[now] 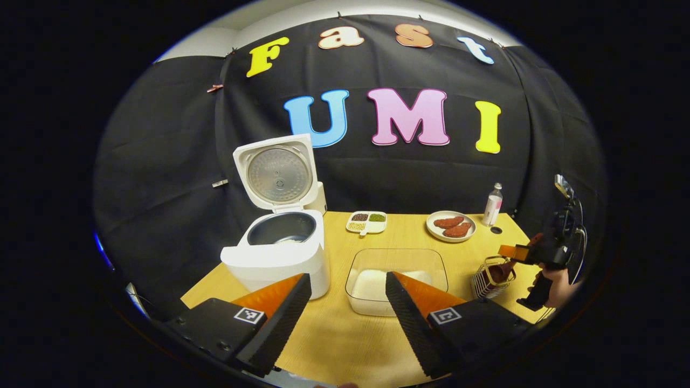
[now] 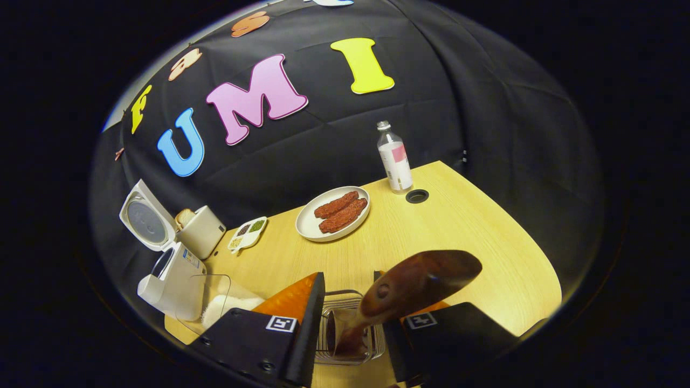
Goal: Close the left gripper, press the button to open the rice cooker; take a wooden spoon from the chopstick holder with the right hand, scoop a spoonful of rice and pour it into the rice cooker, then put the wooden spoon back into the chopstick holder.
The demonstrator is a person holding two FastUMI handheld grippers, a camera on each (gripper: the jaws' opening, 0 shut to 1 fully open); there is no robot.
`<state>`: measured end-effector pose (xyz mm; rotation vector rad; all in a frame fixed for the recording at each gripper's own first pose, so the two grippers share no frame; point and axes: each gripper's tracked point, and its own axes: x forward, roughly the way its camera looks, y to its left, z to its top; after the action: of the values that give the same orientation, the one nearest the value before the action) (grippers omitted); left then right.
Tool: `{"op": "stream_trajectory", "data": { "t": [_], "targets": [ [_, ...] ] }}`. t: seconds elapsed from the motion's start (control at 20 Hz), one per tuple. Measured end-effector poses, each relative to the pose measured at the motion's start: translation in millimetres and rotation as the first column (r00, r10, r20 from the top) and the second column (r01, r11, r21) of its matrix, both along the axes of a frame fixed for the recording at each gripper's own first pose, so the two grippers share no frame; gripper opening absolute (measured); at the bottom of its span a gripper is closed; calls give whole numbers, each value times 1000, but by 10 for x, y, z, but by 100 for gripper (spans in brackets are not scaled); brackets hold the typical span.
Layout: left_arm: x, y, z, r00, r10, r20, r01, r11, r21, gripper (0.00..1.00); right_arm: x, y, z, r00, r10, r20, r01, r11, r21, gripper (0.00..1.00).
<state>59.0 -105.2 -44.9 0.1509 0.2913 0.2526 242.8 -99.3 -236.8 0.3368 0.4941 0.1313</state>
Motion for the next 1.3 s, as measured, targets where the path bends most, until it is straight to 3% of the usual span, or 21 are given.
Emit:
{"op": "stream_trajectory", "data": {
  "t": [0.05,0.1,0.2,0.4,0.65,1.0,1.1,1.15,1.3],
  "targets": [
    [-15,-41,-48,1000,-6,-13,6,1000,8,96,10,-37,17,1000,-6,13,7,1000,-16,29],
    [-30,-68,-72,1000,-7,-18,7,1000,17,97,30,-33,33,1000,-4,22,4,1000,-14,33],
    [-63,-160,-99,999,-28,-19,28,1000,8,97,-19,-49,105,1000,-16,25,17,1000,-14,26],
    [-90,-347,-191,995,-98,-20,97,994,-40,97,-75,30,126,1000,-15,-3,15,1000,6,24],
    [-89,-343,-97,981,-193,14,193,978,-73,97,-119,30,697,994,-43,100,51,996,-76,19],
    [-219,238,-101,965,-259,50,260,965,-17,97,-277,385,1561,973,-31,227,69,985,-161,18],
    [-284,407,-190,960,-274,47,276,960,-37,97,-316,567,1710,970,-32,241,71,985,-159,14],
    [-315,497,-222,960,-275,45,277,960,-46,97,-337,666,1766,968,-31,249,71,985,-157,18],
    [-389,814,-289,964,-264,45,267,961,-77,97,-396,974,1865,965,-22,261,64,986,-153,18]
  ]
}}
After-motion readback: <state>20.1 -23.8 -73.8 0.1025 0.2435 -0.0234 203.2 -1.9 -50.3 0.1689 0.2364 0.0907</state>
